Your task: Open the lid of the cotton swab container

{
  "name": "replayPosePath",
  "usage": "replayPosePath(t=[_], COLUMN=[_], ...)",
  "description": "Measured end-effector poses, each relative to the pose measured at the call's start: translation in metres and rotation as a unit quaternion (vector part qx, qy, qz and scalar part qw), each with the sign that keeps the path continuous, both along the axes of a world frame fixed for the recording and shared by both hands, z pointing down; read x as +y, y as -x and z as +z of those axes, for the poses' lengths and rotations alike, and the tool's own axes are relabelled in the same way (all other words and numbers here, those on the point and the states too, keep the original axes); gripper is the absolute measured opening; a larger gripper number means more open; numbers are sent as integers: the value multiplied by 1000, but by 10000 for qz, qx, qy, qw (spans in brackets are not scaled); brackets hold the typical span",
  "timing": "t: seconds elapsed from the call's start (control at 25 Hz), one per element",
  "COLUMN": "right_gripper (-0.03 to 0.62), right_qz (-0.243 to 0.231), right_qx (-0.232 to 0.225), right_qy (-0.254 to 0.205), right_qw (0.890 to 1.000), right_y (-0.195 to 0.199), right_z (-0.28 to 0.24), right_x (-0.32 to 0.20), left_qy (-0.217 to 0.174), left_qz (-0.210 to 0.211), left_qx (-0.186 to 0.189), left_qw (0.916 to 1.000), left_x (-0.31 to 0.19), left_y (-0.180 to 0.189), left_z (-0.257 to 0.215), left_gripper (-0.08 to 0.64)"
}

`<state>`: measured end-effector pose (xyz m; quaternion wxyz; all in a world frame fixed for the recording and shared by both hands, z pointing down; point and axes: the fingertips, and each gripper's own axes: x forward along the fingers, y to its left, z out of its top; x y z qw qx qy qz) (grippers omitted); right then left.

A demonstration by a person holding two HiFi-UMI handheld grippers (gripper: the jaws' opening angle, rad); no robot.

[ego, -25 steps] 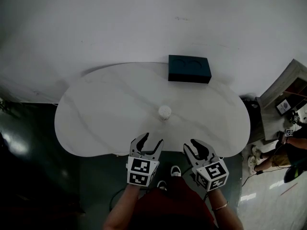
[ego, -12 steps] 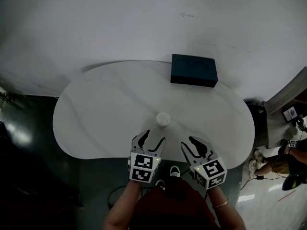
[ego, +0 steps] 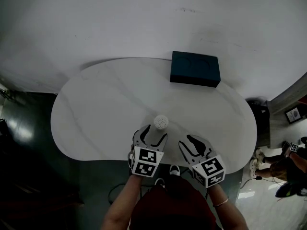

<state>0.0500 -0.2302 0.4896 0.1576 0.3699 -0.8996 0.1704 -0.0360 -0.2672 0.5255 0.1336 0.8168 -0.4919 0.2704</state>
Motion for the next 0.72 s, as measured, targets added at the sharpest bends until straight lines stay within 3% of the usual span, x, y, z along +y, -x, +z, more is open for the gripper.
replayPosePath(t=[0.72], right_gripper=[135], right_qz=[-46], right_qx=[70], right_qy=[113], right_qw=[9999], right_y=[-7], right_z=[5], right_x=[-11], left_qy=[143], left_qz=[-26], left_qx=[-299], left_qw=[9994], left_x=[-32], left_y=[-11], left_z=[19], left_gripper=[272])
